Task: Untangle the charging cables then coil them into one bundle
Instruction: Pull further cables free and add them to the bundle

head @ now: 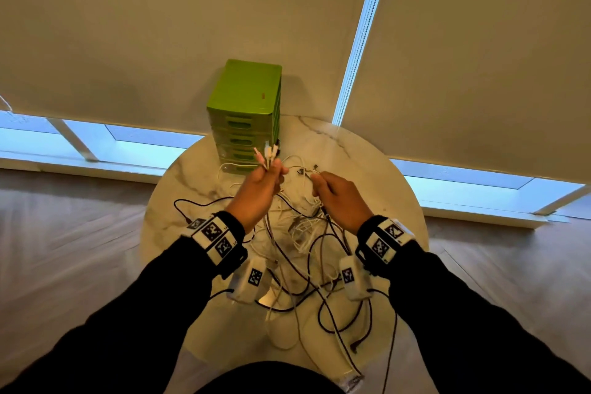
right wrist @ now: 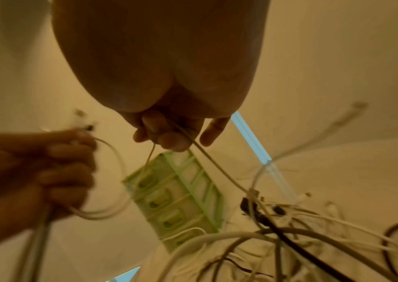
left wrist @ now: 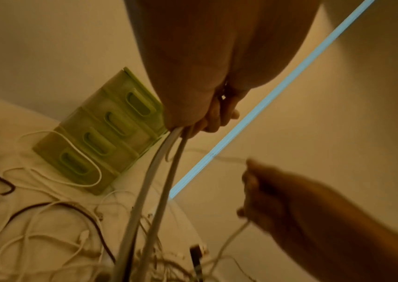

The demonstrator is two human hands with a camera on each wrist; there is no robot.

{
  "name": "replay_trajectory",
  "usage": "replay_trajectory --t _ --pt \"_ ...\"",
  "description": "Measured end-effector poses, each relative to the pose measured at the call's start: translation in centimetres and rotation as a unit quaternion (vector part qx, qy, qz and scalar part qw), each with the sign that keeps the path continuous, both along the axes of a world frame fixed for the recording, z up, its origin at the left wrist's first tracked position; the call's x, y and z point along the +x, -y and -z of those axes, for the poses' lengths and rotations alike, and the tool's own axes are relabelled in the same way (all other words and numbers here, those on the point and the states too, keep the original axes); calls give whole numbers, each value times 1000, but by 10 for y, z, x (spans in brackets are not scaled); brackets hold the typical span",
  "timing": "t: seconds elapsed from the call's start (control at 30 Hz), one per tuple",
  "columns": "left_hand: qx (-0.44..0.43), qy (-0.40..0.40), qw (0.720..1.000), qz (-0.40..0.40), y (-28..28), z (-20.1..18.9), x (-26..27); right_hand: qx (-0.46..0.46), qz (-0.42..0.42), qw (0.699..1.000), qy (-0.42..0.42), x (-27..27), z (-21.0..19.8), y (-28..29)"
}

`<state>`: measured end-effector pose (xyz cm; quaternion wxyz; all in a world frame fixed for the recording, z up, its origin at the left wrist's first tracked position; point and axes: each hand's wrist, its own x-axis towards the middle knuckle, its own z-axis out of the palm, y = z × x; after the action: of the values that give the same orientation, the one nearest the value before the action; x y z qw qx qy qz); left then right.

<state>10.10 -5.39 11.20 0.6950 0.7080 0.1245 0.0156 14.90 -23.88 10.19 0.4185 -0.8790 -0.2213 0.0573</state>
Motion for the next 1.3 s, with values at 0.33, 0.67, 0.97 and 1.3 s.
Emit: replay_trajectory --t 0.33,0.67,0.97,1.3 --pt "-74 20 997 -20 10 -10 7 -56 -198 974 -94 -21 0 -12" --pt "-120 99 981 -116 -23 -38 11 -119 -117 982 -94 -4 94 62" --pt "80 81 994 -5 -7 -15 -3 -65 -43 997 -20 18 28 24" --pt "-35 -30 998 32 15 -9 -7 -16 -157 987 9 -10 -24 -13"
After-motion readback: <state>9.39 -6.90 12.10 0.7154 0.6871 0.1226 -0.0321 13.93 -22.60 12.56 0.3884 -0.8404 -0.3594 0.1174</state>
